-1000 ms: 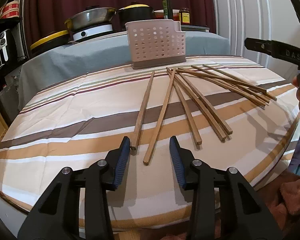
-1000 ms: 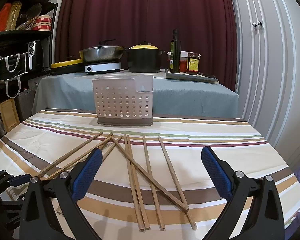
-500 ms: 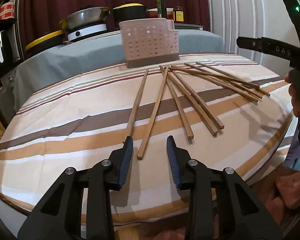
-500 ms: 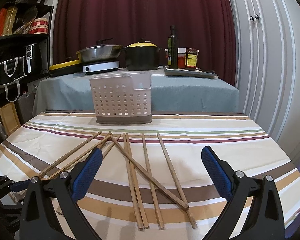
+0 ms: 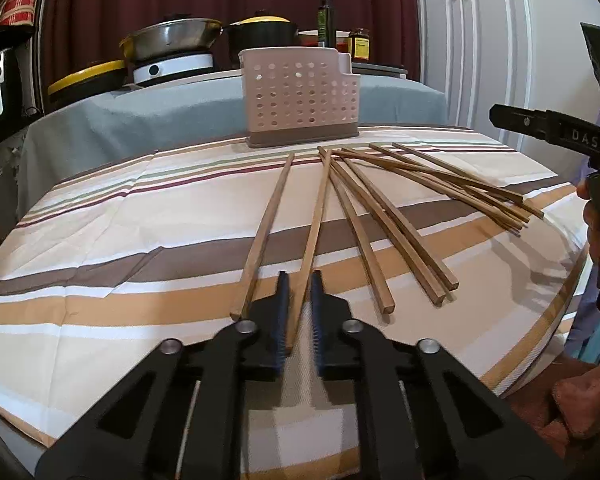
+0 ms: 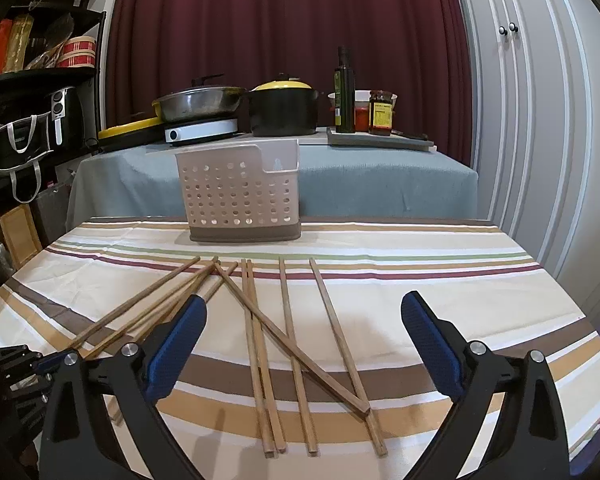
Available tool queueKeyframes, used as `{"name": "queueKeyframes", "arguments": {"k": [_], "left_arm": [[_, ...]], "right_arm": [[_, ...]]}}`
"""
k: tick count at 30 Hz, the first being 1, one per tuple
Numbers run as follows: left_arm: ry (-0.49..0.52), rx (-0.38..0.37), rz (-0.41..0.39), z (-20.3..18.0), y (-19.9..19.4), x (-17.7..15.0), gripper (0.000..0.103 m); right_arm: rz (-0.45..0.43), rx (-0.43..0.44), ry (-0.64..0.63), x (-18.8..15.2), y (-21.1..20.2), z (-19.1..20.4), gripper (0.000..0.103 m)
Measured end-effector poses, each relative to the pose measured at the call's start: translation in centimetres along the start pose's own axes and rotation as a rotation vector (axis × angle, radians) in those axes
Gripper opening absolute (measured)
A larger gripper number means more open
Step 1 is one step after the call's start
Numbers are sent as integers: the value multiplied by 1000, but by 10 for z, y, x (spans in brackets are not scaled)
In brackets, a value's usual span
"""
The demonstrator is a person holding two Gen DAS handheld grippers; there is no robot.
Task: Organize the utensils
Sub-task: 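Lower both tools toward the scattered wooden chopsticks on the table, then close the left gripper on one chopstick while the right gripper grasps another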
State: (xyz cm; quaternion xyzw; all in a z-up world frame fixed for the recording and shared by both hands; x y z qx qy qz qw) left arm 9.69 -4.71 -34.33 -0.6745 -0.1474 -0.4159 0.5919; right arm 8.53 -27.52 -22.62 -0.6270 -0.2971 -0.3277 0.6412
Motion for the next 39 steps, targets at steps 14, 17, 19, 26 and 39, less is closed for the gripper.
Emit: {"name": "queueKeyframes", "arguments": {"k": [14, 17, 19, 26, 39], "left_arm": [[1, 23, 1, 3, 4, 5, 7], [-3, 22, 3, 4, 4, 5, 7], [-4, 24, 4, 5, 4, 6, 7], [-3, 29, 9, 6, 5, 6, 7], [-5, 37, 11, 9, 6, 6, 7]], "right_arm": [[181, 50, -32, -39, 28, -22, 38], [223, 49, -49, -45, 35, -25, 31], [246, 56, -66, -48, 38, -25, 25], [293, 97, -117, -68, 28, -15, 16], [178, 100, -48, -60, 25, -17, 16]]}}
Point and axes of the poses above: each gripper's, at about its wrist camera, not at the fingertips, and y roughly the way its jaws point, z to its left, x to its top, the point moved 8 cm from there along y, roughly the way its jaws point, and after that the axes turned 9 degrees about z, right-handed, at the moved point
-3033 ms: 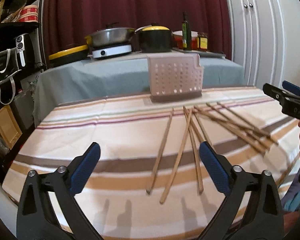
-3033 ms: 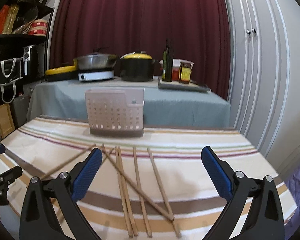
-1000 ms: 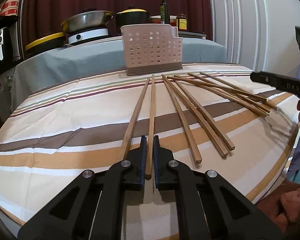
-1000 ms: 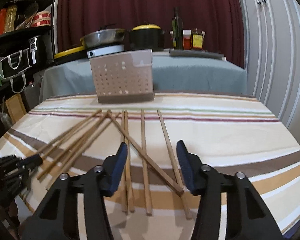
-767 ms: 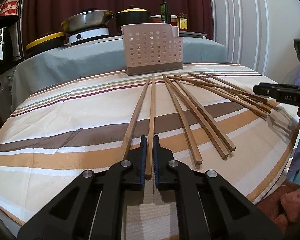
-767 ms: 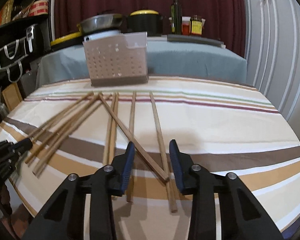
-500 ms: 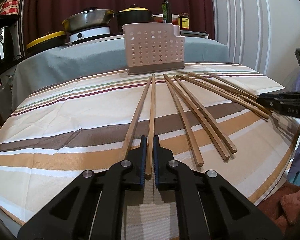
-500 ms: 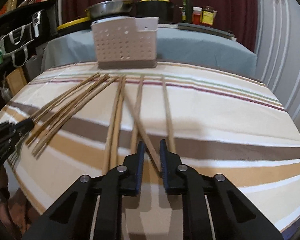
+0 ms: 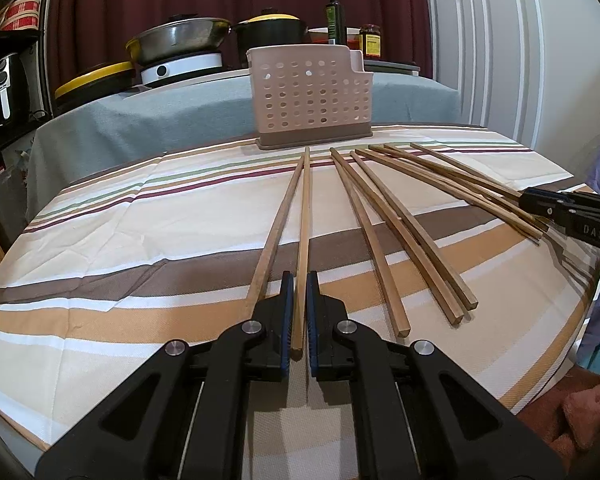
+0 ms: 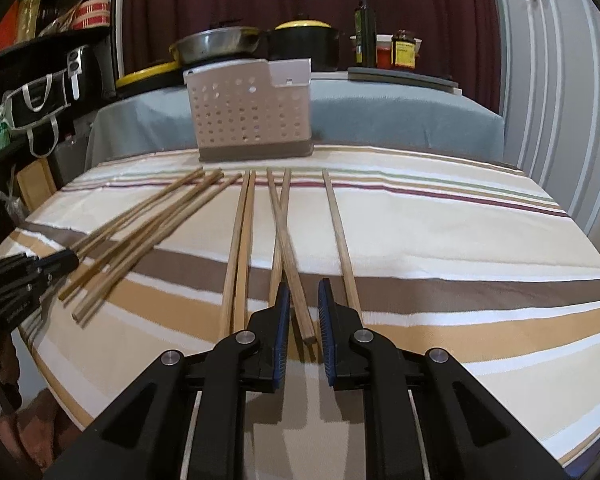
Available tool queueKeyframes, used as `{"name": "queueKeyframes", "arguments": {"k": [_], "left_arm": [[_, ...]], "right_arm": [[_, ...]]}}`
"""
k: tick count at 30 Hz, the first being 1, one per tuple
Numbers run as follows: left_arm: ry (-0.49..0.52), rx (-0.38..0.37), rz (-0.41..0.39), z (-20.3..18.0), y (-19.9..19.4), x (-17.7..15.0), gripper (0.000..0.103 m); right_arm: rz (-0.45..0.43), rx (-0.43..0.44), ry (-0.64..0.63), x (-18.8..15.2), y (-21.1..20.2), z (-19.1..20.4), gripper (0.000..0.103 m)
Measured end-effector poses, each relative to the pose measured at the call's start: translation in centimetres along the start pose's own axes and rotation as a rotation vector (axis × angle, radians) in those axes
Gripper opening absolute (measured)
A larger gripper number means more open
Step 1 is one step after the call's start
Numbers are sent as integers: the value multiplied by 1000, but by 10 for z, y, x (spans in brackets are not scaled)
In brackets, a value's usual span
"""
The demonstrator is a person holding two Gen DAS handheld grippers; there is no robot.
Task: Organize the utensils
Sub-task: 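Close the left gripper on one chopstick while the right gripper grasps another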
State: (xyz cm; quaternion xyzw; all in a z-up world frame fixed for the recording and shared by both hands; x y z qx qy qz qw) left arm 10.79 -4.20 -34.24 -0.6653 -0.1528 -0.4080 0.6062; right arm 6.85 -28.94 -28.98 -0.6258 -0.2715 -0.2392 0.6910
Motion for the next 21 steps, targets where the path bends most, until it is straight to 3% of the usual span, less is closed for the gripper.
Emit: {"name": "queueKeyframes", "arguments": {"k": [21], "left_arm": [[-1, 1, 0, 1, 0, 1, 7]], "right_arm": [[-19, 19, -28, -2, 4, 8, 13]]}}
Point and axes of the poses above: each gripper's, at about its wrist camera, not at the fingertips, and y roughly the way its jaws point, z to its left, x to its top, the point moved 8 cm from there along y, roughly the way its jaws point, and after that the axes turned 9 degrees about z, right-handed, at the moved point
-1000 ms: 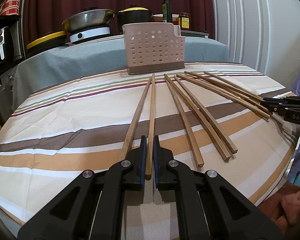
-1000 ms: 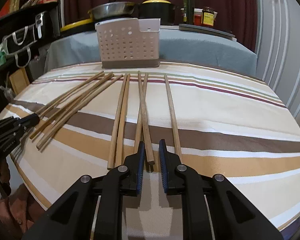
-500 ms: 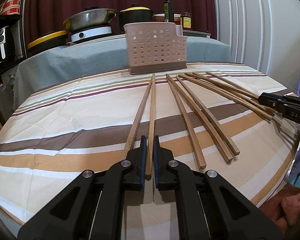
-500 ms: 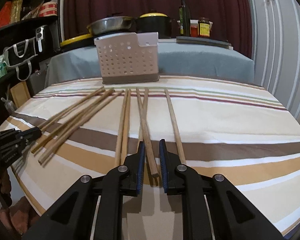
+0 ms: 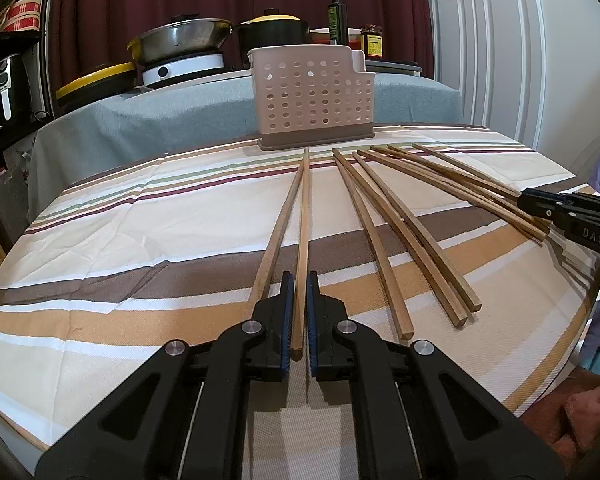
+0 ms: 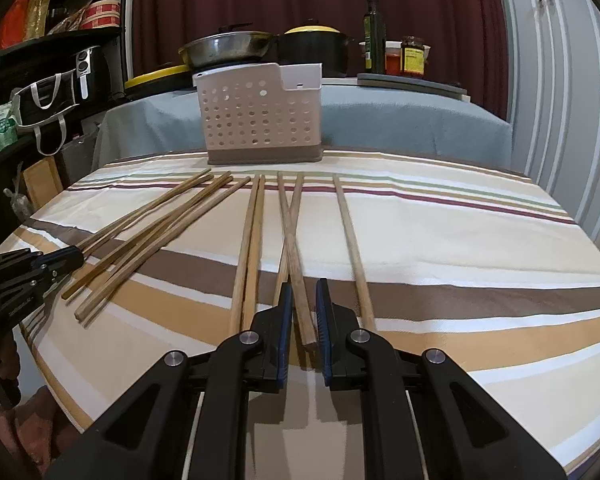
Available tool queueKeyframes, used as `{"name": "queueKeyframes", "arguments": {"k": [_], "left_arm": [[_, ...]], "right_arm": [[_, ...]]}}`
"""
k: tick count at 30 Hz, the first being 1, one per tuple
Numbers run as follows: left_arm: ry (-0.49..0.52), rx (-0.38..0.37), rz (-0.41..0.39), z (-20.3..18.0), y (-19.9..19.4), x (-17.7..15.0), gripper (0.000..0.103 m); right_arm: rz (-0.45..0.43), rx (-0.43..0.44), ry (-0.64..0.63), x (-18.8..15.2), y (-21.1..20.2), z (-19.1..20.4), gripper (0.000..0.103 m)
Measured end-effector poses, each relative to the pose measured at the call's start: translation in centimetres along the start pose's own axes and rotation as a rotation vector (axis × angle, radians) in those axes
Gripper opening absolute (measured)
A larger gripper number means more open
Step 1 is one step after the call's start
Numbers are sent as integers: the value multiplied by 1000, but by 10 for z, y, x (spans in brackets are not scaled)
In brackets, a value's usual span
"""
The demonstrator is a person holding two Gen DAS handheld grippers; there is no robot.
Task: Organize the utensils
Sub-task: 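Close the left gripper on one chopstick while the right gripper grasps another, then lift both held chopsticks and carry them over the white caddy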
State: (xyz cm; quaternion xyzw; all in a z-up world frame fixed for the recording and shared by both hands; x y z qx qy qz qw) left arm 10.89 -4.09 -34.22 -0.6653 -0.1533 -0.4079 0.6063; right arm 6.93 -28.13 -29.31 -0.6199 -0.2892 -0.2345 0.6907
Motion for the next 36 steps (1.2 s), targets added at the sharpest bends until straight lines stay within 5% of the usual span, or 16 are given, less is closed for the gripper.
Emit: {"name": "queueKeyframes", "arguments": {"k": [16, 36], "left_arm": [[-5, 23, -13, 4, -4, 3, 7], [-35, 82, -232, 11, -89, 88, 7]], "right_arm": [[-41, -5, 3, 3, -9, 3, 7], [-250, -54, -12, 87, -91, 9, 7]]}}
Point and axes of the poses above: each gripper's, at about its wrist camera, not at the fingertips, and y roughly the way its jaws point, z to its left, x to its top, the point moved 8 cm from there along y, roughly the way its jaws point, and after that the axes turned 9 degrees about z, right-handed, at the moved point
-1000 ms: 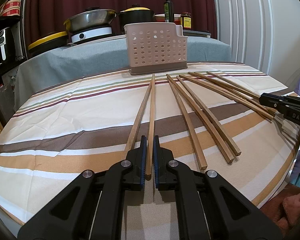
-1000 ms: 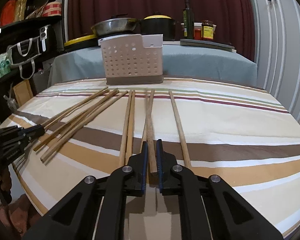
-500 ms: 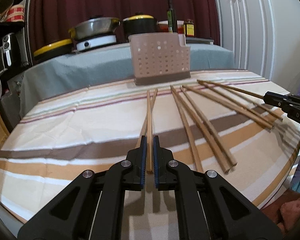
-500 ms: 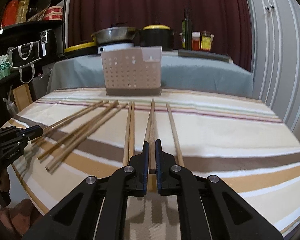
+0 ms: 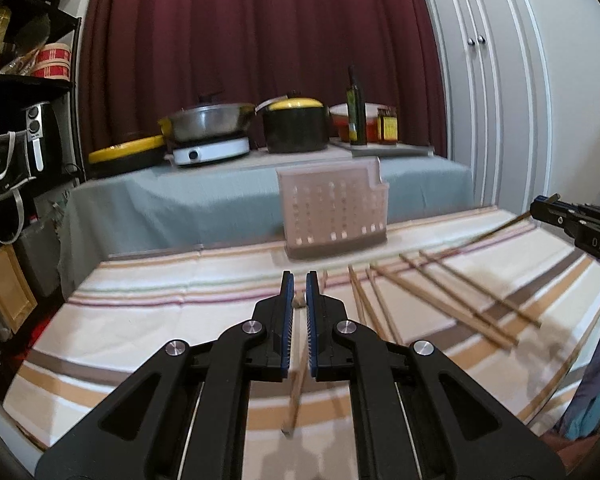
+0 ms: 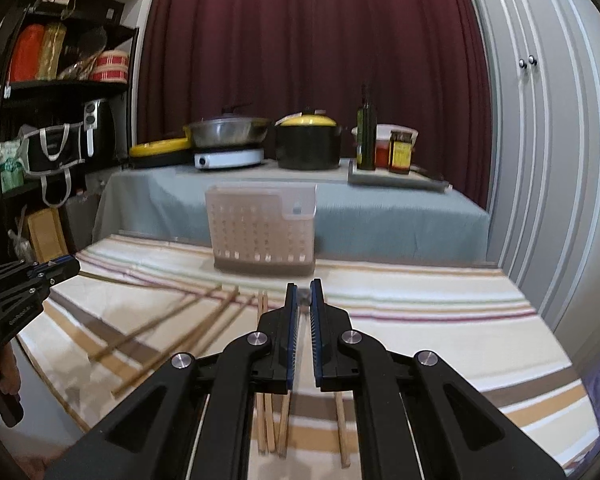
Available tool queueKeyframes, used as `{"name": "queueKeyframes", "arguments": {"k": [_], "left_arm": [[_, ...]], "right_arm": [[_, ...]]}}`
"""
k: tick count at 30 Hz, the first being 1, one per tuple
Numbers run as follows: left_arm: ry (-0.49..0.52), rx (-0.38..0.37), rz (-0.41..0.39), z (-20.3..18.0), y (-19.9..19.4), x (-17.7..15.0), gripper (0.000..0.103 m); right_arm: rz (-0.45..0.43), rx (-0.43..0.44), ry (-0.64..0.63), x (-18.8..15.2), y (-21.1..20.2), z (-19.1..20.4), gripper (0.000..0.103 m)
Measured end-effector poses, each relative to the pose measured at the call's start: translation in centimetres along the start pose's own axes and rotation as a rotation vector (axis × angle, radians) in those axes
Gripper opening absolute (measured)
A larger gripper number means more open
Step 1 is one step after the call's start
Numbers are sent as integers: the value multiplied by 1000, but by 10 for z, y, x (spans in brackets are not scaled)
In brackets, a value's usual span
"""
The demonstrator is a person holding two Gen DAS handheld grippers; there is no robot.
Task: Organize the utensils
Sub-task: 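Lift both held chopsticks and carry them over the white caddy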
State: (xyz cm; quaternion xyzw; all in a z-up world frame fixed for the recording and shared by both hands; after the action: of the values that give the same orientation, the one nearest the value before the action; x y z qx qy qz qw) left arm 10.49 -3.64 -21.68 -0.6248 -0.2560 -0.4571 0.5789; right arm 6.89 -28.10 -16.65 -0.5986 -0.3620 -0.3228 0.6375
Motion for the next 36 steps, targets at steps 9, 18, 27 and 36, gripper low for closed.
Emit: {"name": "queueKeyframes", "arguments": {"k": [9, 18, 27, 36], "left_arm": [[-45, -4, 2, 19, -2, 57, 7], [-125, 13, 21, 46, 30, 93, 7], [-182, 29, 31, 60, 59, 115, 7], [-172, 17, -35, 58, 48, 170, 7]], "right_arm": [[-4, -13, 15, 43, 11, -2, 7], [-16, -47, 21, 71, 39, -7, 7], [-33, -38, 40, 89, 54, -13, 7], [-109, 20, 60, 141, 46, -14, 7]]}}
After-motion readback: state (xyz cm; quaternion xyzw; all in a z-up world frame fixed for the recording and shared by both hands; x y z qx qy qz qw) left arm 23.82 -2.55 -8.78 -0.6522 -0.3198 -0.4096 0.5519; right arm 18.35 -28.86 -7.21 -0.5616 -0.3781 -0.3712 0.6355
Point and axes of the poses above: each gripper's, at about its wrist camera, not at the fingertips, and y roughly the way its jaws point, z to its left, x to its top, the point moved 8 cm from there along y, roughly the way its jaws point, and after that the axes turned 9 degrees about z, right-handed, at the moved point
